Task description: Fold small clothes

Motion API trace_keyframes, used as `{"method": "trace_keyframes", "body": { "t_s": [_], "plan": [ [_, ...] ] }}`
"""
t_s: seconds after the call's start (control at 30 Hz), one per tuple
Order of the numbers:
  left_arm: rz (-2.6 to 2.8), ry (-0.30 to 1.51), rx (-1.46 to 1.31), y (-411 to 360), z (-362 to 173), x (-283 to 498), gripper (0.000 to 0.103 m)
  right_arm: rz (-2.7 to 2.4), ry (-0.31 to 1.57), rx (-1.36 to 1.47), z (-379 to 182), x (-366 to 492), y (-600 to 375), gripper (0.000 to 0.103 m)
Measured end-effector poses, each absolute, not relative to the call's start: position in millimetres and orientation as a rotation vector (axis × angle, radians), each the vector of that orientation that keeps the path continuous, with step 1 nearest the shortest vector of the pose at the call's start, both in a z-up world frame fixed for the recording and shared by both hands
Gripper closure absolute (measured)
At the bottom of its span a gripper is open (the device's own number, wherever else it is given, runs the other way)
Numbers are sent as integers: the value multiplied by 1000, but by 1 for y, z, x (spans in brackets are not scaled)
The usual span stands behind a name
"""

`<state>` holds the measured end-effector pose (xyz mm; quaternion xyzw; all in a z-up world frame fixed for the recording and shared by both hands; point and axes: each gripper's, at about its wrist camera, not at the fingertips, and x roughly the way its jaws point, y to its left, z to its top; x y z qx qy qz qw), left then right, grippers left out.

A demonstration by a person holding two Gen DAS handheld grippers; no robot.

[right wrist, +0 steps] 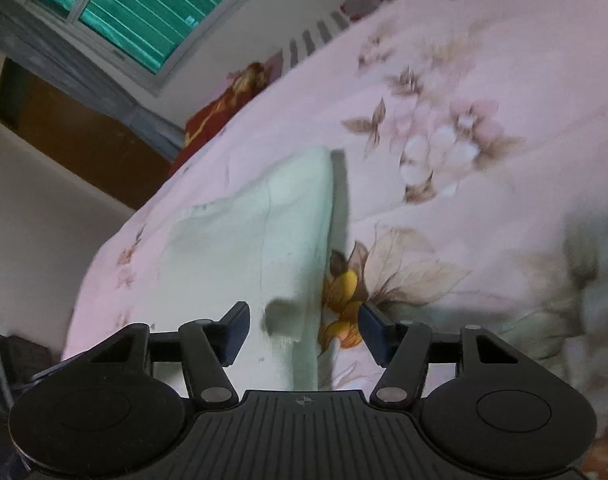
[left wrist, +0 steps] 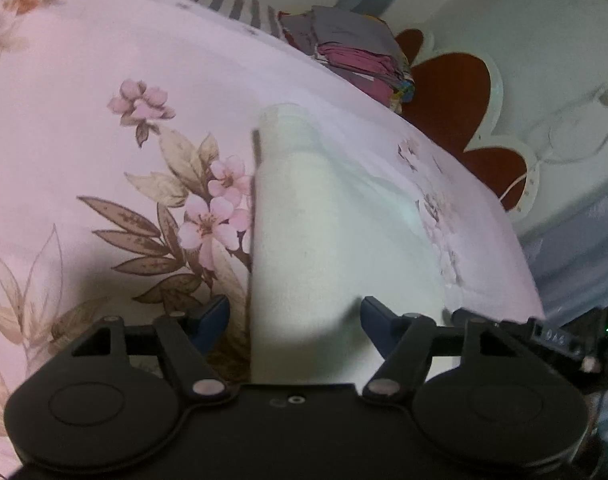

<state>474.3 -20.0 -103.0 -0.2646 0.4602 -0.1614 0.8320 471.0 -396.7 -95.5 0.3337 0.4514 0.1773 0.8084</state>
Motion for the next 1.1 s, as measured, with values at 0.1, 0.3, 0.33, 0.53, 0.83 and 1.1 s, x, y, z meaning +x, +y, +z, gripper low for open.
{"method": "trace_keyframes", "body": {
  "t_s": [0.1,0.3,0.33,0.53,0.83,1.1],
  "plan": [
    [-347,980,-615,-15,-108,478,35,420,1002,795,-111,475,-403,42],
    [-356,972,-647,-11,-114,483,42,455,1013,733,-111,484,-401,42],
    [-360,972,-642,-12,-114,484,42,468,1019,722,-112,486,-399,42],
    [-383,988,-632,-17,-112,489,48,532,1033,649,-109,498,-378,43],
    [-361,1009,-556,-35,-109,498,49,501,1018,580,-108,500,-368,51],
    [-348,960,-317,-61,-81,490,65,421,952,404,-88,487,-335,75]
  ]
}}
